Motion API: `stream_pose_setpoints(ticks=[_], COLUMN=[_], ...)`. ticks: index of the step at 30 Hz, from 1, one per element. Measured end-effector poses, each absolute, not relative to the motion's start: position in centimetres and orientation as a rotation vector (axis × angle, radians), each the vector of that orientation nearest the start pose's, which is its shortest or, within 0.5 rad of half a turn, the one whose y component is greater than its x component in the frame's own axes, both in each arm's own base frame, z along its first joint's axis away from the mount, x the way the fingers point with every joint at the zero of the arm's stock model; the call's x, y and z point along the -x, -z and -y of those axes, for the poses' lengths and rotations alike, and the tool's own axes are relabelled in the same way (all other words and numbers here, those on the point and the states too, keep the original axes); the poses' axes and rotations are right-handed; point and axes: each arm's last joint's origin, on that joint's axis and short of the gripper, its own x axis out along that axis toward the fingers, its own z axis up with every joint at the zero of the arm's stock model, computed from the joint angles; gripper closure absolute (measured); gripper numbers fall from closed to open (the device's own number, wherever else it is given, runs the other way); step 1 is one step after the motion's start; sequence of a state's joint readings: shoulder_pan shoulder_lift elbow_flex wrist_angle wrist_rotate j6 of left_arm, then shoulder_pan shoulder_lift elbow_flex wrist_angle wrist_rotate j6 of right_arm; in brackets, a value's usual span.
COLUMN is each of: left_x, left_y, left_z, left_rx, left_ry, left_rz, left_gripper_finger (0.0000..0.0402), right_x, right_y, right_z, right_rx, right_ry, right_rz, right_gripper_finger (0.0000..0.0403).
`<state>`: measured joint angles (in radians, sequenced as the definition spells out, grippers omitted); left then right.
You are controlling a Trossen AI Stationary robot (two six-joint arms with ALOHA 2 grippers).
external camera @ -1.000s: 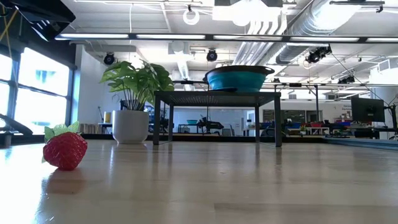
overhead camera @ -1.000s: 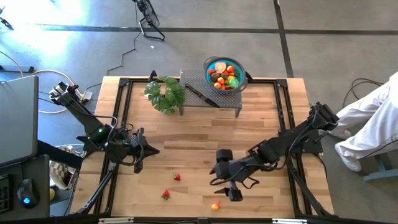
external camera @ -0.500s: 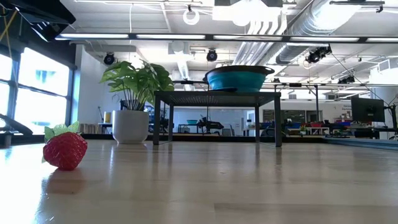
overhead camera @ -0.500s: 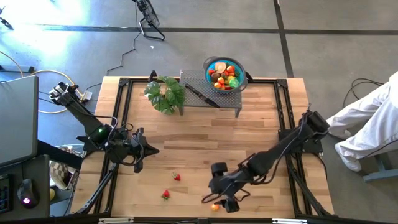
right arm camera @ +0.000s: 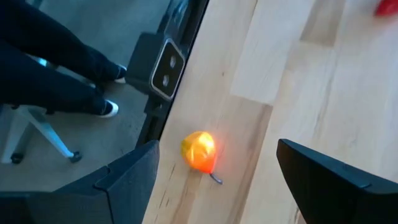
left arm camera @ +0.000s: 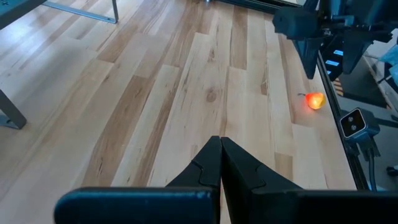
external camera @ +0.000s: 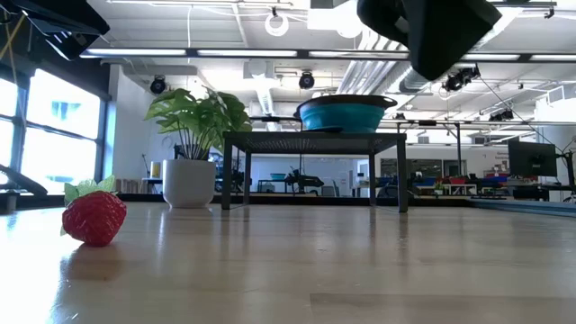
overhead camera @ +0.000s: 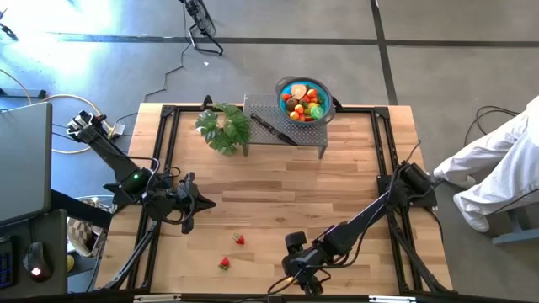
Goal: Pick & Place Fruit
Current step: Put the yellow pear in the blue bowl on the shelf
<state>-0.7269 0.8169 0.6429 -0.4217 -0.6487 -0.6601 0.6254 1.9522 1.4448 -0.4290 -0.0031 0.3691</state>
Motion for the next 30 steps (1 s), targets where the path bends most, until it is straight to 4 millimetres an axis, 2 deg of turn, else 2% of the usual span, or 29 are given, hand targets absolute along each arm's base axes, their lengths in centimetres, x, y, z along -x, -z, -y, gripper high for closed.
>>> stream_pose_setpoints(ticks=[13,24,30], left_x=[-13.6,-13.6,-13.6], left_y=[-26.2,-26.2,-26.2], left_z=[9.7,9.7,9.7], left_rx=[0.27,0.27,0.271], left_ry=[-0.076,-0.074,-0.075], left_rz=[-0.46,-0.461,-0.46], left_gripper_finger=[0.0402,0.0402,0.0402], right_x=[-34.2,-34.3,-34.5], right_y=[-17.4,-17.4,-16.2], right_z=[-25.9,-26.3,-27.1], right_rx=[-0.018,-0.02,-0.026], right_ry=[-0.413,-0.409,-0.433], right_rz=[-1.029,-0.99,-0.98], right_gripper_finger=[0.0089,0.0089,0.0089])
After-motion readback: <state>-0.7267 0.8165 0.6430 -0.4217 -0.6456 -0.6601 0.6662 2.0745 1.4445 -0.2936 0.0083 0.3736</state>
